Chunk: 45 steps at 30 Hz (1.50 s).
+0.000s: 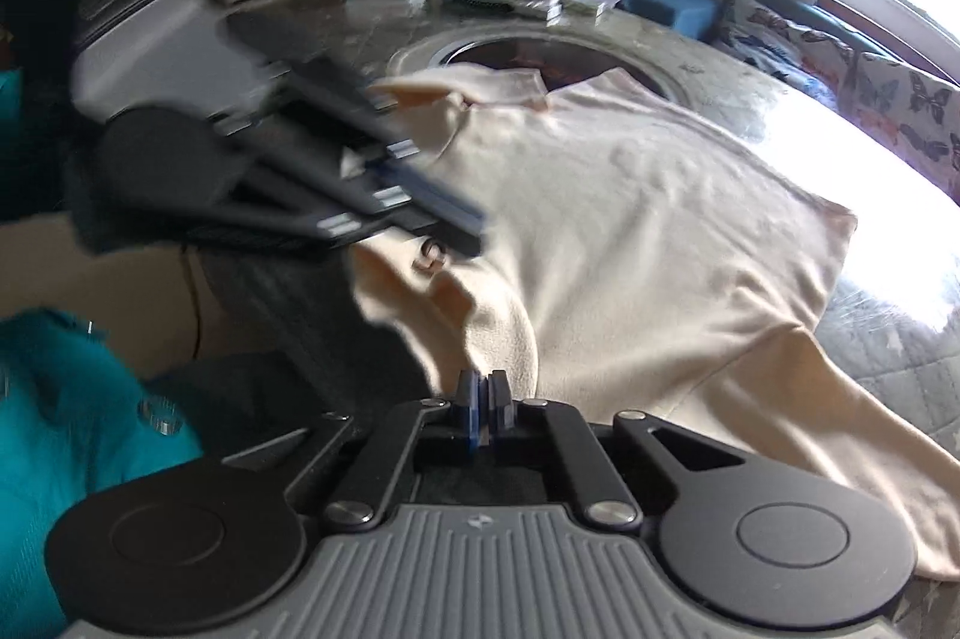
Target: Fold clothes
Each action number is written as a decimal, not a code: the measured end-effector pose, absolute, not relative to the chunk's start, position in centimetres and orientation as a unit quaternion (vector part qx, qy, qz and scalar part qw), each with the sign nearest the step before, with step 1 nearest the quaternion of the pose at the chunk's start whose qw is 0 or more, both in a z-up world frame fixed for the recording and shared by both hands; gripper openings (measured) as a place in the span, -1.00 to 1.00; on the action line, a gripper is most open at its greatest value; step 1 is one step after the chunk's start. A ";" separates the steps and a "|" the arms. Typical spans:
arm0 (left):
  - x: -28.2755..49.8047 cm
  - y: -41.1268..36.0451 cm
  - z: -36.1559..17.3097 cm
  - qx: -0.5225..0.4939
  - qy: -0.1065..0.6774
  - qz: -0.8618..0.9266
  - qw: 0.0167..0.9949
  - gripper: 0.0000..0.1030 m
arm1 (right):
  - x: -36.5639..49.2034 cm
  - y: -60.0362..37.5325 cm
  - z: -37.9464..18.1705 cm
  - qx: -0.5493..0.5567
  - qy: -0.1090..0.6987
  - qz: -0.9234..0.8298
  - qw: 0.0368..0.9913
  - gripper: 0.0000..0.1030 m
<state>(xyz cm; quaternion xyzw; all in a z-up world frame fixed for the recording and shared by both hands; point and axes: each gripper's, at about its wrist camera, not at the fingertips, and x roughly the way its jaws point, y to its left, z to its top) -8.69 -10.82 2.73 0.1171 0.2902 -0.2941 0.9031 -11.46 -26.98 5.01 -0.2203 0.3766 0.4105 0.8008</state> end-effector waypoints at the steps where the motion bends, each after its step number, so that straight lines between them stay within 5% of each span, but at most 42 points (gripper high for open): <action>1: -8.1 -11.0 2.3 0.115 0.300 -0.296 0.900 -0.92 | -11.5 -27.0 5.0 -0.223 0.380 0.412 0.797 -0.96; 11: -8.3 -9.9 1.4 0.089 0.325 -0.314 0.888 -0.92 | -7.8 -28.5 7.4 -0.189 0.345 0.365 0.844 -0.64; 19: -7.4 -7.2 3.8 0.082 0.303 -0.246 0.917 -0.87 | -1.2 -28.8 3.7 -0.166 0.377 0.277 0.868 -0.61; 26: -1.1 -3.4 3.8 0.058 0.326 -0.082 0.940 -0.71 | -1.1 -29.4 3.0 -0.168 0.377 0.275 0.868 -0.51; 31: 2.0 -3.8 2.5 0.072 0.341 -0.057 0.935 -0.37 | -0.9 -29.2 3.2 -0.166 0.380 0.272 0.869 -0.45; 37: 3.8 -3.8 1.2 0.063 0.352 -0.030 0.934 -0.42 | -0.8 -29.3 3.3 -0.164 0.382 0.272 0.868 -0.39; 41: 3.3 -2.1 2.0 0.036 0.338 -0.026 0.940 -0.84 | -0.8 -29.2 3.3 -0.166 0.382 0.273 0.867 -0.38; 45: 1.8 1.3 4.3 -0.012 0.304 0.004 0.953 -0.89 | -0.8 -29.1 3.3 -0.171 0.382 0.272 0.866 -0.38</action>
